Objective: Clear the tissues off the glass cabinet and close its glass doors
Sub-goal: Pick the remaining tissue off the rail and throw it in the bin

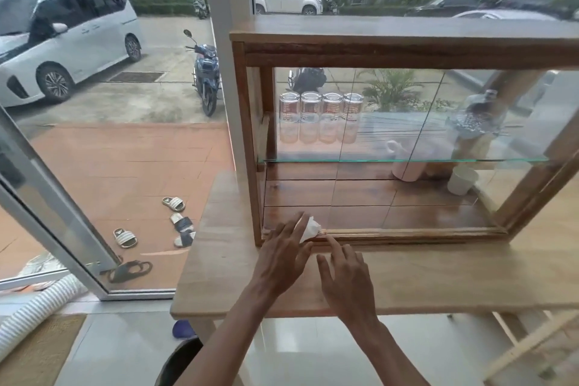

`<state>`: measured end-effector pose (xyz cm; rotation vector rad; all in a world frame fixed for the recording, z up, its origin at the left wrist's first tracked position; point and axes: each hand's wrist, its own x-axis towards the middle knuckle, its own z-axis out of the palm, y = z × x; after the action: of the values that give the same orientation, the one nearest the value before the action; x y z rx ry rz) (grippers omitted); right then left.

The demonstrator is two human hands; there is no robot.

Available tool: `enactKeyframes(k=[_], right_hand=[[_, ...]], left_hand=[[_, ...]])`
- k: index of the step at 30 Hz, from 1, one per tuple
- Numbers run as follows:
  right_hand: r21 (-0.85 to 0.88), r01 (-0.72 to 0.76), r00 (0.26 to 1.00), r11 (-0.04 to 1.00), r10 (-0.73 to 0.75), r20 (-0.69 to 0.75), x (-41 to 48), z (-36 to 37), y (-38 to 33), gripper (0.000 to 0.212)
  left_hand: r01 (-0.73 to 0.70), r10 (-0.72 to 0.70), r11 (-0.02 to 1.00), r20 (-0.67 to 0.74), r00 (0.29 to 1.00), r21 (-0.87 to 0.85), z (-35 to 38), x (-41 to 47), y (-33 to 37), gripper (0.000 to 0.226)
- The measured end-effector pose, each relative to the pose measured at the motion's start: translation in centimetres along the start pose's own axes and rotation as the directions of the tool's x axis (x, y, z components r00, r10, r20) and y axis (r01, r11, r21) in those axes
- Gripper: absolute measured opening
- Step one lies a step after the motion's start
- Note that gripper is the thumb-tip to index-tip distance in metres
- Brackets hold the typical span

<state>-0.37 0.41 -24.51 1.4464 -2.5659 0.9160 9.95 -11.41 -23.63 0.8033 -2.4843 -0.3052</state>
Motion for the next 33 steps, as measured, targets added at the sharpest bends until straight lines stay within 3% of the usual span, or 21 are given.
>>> enactKeyframes(k=[7,18,23,33], right_hand=[[0.037,-0.007,0.998,0.999,0.009,-0.057,1.7,1.0,-1.0,0.047],[-0.034,-0.032,0.994,0.999,0.028,-0.104,3.4,1.6,-1.2,0.031],[-0.060,-0.043,0.992,0.997,0.036,-0.118,4.3,1.1,-1.1,0.012],[-0.057,0.048,0.999,0.997,-0.047,0.026,5.6,-0.3,-0.2,0.010]], left_hand=[[-0.026,0.026,1.000,-0.029,0.999,0.008,0.9,1.4,-1.9,0.046],[0.012,-0.025,0.998,-0.223,0.975,-0.059,0.3,-0.1,-2.9,0.021],[0.023,-0.042,0.997,-0.267,0.963,-0.074,-0.1,-0.4,-2.9,0.017],[0.026,-0.044,0.997,-0.235,0.971,-0.079,-0.3,-0.4,-3.0,0.022]])
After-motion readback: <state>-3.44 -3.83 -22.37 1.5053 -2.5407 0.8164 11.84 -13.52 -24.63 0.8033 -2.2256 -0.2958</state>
